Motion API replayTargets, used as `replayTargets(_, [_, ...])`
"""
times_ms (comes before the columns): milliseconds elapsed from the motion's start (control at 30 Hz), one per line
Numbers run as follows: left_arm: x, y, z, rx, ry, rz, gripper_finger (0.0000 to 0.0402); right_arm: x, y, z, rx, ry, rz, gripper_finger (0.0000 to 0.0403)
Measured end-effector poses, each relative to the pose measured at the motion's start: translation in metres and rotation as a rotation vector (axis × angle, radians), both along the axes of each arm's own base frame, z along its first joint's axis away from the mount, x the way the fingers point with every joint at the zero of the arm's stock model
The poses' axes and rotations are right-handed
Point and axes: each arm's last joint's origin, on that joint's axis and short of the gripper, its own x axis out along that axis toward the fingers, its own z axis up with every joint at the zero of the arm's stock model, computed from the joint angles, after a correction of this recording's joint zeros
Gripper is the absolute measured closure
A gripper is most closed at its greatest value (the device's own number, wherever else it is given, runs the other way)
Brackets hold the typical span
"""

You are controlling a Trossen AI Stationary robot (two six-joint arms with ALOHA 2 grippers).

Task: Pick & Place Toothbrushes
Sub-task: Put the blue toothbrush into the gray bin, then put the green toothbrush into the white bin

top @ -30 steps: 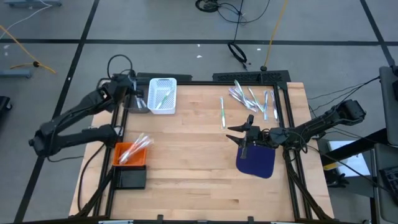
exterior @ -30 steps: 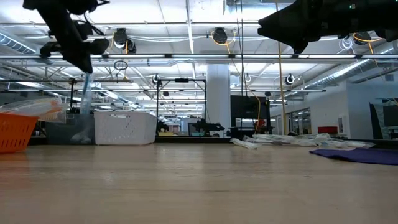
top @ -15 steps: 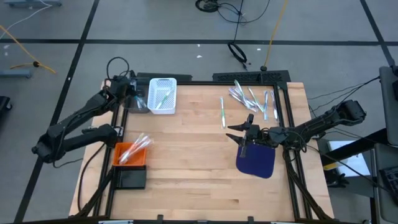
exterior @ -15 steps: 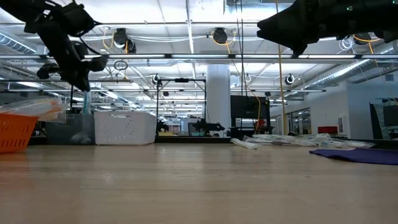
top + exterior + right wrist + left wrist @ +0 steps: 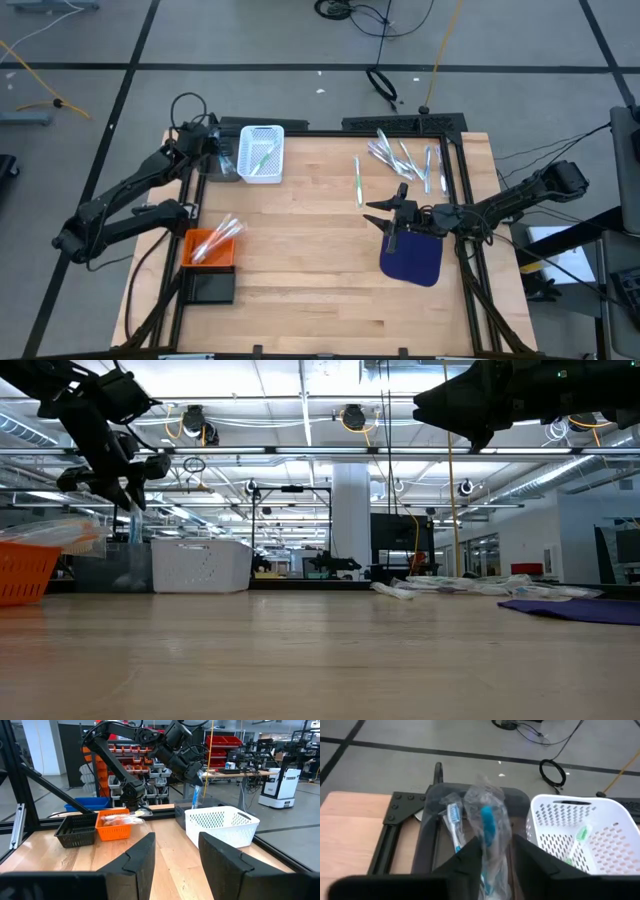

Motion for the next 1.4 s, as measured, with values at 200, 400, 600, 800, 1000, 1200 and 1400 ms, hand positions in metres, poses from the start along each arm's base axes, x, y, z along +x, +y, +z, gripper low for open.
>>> replayTargets(200, [0.0,0.0,0.0,0.012,0.038,-0.02,0.0227,0.0,0.0,0.0,0.0,0.0,0.0,0.0261])
replayTargets(400, [-0.001,0.001,0.0,0.026,0.076,-0.01,0.0192,0.0,0.0,0.0,0.0,0.0,0.0,0.0261])
replayTargets(600, [-0.002,0.001,0.001,0.035,0.096,0.001,0.0174,0.0,-0.001,0.0,0.0,0.002,-0.006,0.0261])
replayTargets(800, [0.0,0.001,0.001,0.052,0.152,-0.052,0.016,0.002,-0.009,-0.005,0.006,0.043,-0.042,0.0261])
replayTargets(1000, [0.0,0.001,0.003,0.069,0.152,-0.058,0.0147,0.004,-0.024,-0.006,0.011,0.057,-0.118,0.0261])
replayTargets(1200, [0.001,0.002,0.003,0.075,0.135,-0.052,0.0138,0.004,-0.04,-0.016,0.057,0.142,-0.197,0.0261])
replayTargets(1400, [0.006,-0.002,0.002,0.038,0.077,-0.134,0.0146,-0.001,-0.068,-0.029,0.107,0.246,-0.395,0.0261])
